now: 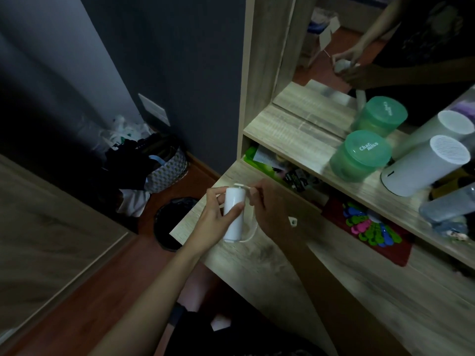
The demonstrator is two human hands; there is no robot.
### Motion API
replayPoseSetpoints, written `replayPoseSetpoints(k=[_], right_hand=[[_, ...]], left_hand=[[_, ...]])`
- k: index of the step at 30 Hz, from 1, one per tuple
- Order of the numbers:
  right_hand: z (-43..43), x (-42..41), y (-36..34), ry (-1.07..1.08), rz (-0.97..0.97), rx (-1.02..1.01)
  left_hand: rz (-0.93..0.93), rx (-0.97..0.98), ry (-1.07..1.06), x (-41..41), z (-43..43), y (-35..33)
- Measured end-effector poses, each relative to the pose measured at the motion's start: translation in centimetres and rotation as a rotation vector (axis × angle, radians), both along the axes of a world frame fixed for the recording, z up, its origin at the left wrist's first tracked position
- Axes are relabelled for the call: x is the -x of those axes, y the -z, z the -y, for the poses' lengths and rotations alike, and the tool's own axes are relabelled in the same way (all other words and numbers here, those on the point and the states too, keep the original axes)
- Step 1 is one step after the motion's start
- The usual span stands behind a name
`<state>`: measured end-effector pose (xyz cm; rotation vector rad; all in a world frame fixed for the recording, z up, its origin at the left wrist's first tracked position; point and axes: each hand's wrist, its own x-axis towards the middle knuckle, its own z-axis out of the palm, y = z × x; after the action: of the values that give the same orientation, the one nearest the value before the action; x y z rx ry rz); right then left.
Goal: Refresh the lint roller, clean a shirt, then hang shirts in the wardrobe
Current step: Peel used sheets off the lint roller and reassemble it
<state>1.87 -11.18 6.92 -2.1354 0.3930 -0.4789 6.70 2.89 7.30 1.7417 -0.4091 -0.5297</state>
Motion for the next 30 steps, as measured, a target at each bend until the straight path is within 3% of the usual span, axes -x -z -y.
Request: replayPoseSetpoints(k=[7,18,30], right_hand=[[0.7,-0.5,-1.0,-0.15,0.059,-0.06],[1.1,0.3,0.5,-0.137,-0.095,-0.11],[0.9,0.8,0.7,-0.128,-0.095,-0.135]], left_hand=[[0.099,0.083,0.067,-1.2,-0.6,-0.4],[0.049,0.117,0.179,-1.3,-0.9,0.9],[0.065,0.033,0.207,-1.7,-0.9,1.8]])
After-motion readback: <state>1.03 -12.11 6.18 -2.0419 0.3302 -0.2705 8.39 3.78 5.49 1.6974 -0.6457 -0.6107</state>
